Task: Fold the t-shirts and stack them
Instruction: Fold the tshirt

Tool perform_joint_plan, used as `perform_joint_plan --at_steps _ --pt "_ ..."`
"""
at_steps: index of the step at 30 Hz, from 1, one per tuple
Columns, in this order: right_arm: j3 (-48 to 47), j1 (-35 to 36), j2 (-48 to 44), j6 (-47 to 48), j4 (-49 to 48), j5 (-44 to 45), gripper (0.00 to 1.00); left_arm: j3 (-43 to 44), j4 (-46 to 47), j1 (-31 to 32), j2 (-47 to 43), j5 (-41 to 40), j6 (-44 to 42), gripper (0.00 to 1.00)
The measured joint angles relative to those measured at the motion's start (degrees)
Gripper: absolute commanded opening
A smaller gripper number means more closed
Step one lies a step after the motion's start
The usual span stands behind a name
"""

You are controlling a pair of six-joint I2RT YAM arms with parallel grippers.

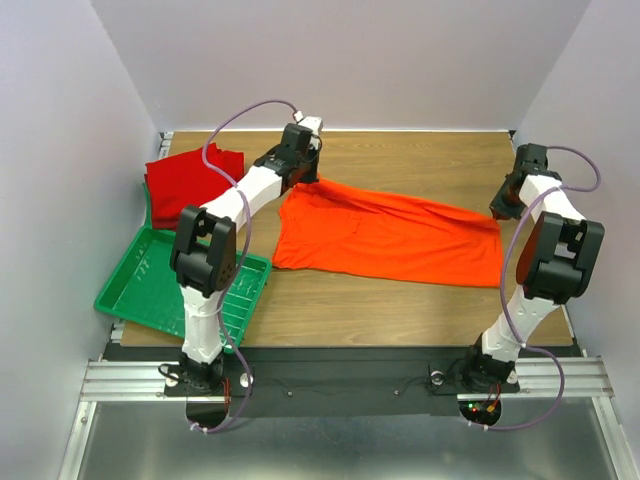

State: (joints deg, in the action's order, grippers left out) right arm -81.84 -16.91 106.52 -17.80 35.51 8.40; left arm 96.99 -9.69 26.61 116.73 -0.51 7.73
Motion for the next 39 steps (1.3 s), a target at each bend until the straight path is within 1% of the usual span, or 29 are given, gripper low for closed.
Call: perform_joint_plan --at_steps 6,16,25,39 --pt "2.8 0.0 -0.1 0.0 0.1 0.3 0.0 -7.2 1.4 1.0 -6.0 -1.9 0.1 0.0" --pt "3.1 0.0 -0.1 0.0 0.1 0.6 0.0 -15.3 2.1 2.6 -9.6 -4.5 0.5 0.0" --pt "5.7 0.0 -1.1 0.0 0.1 1.1 0.0 -19.6 2.6 3.4 -11.8 -6.8 1.0 0.0" --pt "8.8 0.0 -5.4 -0.1 0.0 1.9 0.0 -21.7 2.0 4.3 -12.5 -9.3 1.7 0.0"
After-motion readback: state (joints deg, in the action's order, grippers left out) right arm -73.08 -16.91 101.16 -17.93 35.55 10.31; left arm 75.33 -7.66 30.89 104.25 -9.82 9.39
